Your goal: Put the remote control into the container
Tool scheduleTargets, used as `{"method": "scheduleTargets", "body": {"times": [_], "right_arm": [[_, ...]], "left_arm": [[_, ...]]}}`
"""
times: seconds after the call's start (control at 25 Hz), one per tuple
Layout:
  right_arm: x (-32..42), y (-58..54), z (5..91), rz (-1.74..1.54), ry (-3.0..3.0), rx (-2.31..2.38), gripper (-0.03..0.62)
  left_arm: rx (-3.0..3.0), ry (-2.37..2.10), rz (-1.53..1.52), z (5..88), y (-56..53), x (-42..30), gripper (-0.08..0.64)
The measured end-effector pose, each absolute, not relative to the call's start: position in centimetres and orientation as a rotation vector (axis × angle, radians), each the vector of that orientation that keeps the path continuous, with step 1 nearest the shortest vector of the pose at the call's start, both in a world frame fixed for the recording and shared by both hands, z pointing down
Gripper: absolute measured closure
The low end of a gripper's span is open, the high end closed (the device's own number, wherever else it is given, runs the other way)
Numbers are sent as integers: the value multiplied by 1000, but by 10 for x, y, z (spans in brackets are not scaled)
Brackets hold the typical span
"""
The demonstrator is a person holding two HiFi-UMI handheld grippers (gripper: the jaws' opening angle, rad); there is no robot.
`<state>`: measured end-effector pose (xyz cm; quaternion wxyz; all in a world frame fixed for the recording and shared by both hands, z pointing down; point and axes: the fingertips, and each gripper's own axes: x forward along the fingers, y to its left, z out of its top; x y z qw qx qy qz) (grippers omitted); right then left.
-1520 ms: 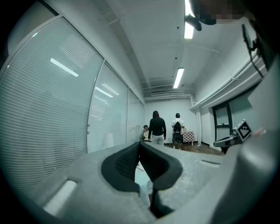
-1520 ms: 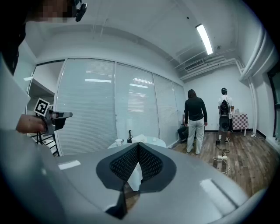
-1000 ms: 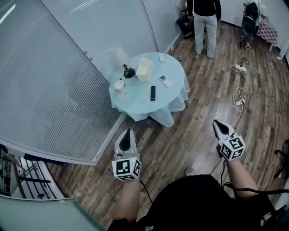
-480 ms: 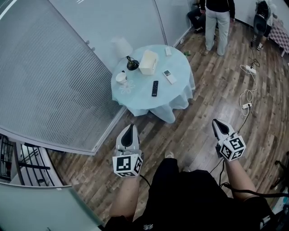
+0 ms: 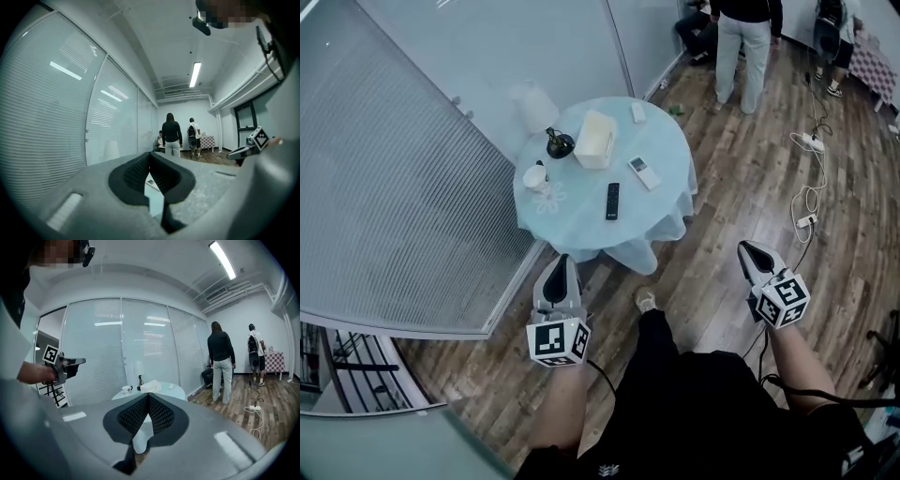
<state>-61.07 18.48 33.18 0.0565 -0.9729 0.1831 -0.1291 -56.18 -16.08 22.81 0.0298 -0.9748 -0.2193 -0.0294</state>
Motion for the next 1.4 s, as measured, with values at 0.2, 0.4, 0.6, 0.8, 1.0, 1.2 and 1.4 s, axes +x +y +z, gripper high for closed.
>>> {"method": "scheduleTargets", "body": {"times": [0.2, 0.4, 0.6, 0.8, 1.0, 1.2, 1.4], "right_arm": [[-552, 185, 331, -393, 487, -2951, 591], [-487, 170, 336, -434, 423, -2954, 591], [-414, 143, 324, -494, 439, -3010, 591], [-353, 112, 327, -583, 487, -3051, 591], [-298, 90, 340, -607, 478, -3025, 591], [-261, 74, 357, -632, 484, -3002, 591], [-234, 68, 376, -687, 481, -2987, 591]], "left_arm": [[-2978, -738, -91, 225, -160, -487, 560], [-2959, -818, -99, 227, -163, -400, 560], [-2957, -853, -77, 231, -178, -324, 560], [-3006, -878, -102, 249, -194, -261, 560], [-3010, -888, -163, 267, -204, -218, 560], [-2996, -895, -199, 276, -206, -193, 560], [-3004, -871, -243, 290, -208, -176, 560]]}}
